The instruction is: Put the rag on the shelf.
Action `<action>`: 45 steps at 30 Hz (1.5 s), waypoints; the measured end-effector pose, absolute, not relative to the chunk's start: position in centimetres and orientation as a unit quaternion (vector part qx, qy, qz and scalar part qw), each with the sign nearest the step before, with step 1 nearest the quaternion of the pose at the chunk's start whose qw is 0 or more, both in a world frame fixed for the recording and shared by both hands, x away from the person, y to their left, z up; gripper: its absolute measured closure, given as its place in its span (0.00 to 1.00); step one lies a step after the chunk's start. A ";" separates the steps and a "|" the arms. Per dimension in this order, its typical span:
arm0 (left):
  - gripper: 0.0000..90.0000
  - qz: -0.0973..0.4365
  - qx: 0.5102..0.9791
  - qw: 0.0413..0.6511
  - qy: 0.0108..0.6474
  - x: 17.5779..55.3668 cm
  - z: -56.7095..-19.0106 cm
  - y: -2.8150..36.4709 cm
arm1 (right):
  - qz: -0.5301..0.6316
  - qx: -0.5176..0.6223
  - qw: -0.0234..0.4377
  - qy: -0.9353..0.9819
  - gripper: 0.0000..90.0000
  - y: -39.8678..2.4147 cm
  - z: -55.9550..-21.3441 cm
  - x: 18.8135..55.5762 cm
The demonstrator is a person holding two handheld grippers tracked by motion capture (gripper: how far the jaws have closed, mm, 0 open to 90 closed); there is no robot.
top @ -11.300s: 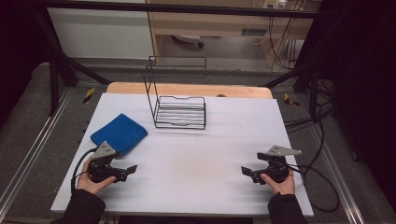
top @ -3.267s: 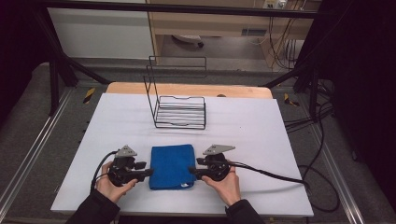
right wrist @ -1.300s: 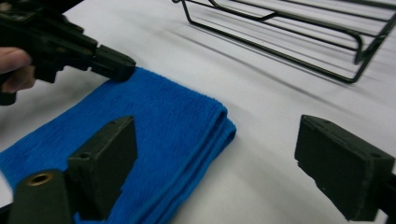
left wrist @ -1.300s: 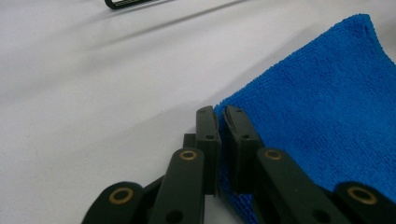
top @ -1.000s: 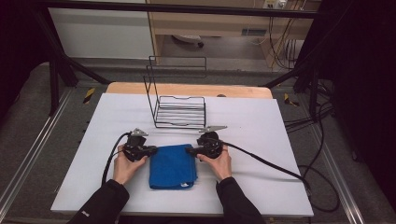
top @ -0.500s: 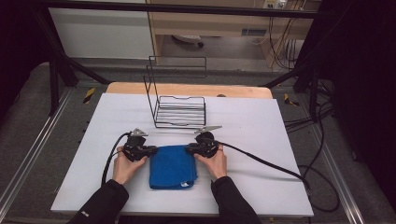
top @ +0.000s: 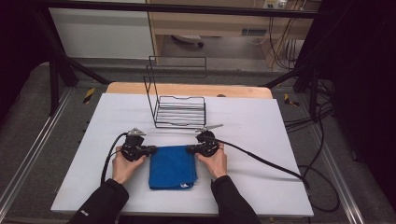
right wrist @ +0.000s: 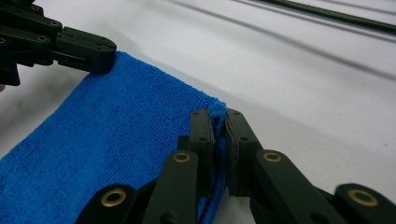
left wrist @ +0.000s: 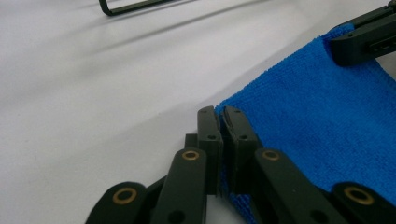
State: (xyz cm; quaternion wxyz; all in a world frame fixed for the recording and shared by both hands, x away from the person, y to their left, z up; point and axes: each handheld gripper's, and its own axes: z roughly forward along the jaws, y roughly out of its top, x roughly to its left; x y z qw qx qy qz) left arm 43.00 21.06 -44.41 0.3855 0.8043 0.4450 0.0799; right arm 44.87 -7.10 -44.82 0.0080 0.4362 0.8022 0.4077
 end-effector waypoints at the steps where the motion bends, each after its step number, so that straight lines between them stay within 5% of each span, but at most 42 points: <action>1: 0.96 0.081 0.803 0.390 0.444 42.9 -44.2 21.1 | 0.409 0.437 0.008 0.801 0.93 -7.1 -44.7 44.8; 45: 0.96 0.142 0.768 0.501 0.373 38.0 -36.4 21.8 | 0.548 0.357 0.107 0.749 0.93 -9.5 -38.0 39.3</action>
